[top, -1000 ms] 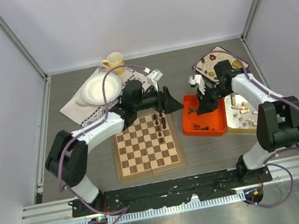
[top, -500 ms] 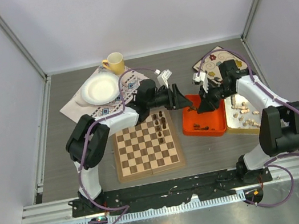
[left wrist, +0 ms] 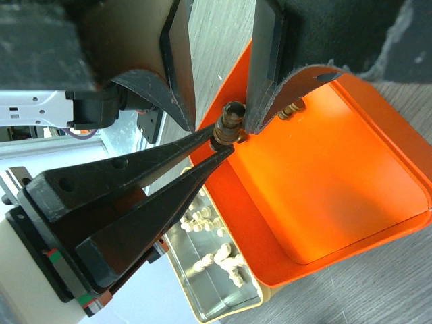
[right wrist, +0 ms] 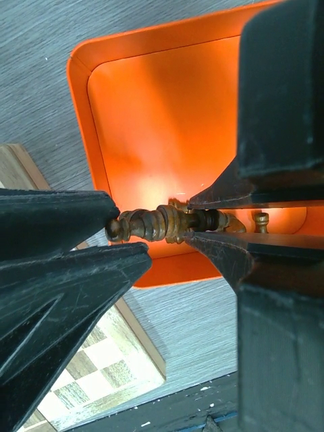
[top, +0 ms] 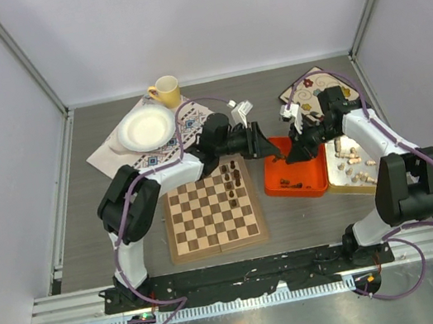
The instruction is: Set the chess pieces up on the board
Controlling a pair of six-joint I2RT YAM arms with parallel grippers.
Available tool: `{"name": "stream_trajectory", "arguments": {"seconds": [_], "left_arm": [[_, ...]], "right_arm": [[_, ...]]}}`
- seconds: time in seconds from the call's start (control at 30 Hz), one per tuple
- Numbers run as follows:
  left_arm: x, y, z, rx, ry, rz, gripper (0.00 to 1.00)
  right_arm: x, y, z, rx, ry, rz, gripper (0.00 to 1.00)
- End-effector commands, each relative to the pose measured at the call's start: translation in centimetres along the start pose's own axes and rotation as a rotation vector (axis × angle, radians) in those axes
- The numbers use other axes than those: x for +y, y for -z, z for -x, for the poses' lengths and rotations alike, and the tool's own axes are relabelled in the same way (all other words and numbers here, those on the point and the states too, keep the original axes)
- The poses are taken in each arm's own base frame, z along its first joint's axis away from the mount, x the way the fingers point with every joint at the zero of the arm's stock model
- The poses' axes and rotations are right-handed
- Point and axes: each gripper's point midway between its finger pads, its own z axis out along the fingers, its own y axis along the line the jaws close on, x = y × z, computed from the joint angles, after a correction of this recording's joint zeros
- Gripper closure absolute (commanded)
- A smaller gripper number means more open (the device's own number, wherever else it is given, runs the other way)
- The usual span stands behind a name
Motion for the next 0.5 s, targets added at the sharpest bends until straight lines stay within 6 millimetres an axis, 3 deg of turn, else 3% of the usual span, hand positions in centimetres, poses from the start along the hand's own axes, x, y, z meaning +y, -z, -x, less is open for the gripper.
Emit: {"name": "stream_trajectory", "arguments": {"seconds": [0.0,0.47], "left_arm": [[-1.3,-0.61,0.65,0.009,-0.057,-0.03,0.61],[-0.38,-0.66,0.41,0.021,-0.065,0.018,0.61]], "right_arm": [[0.34,0.76,1.67,-0.057,0.041,-0.008,0.99],[0.23,0.72,1.35,-0.043,0.04,-0.011,0.99]]}}
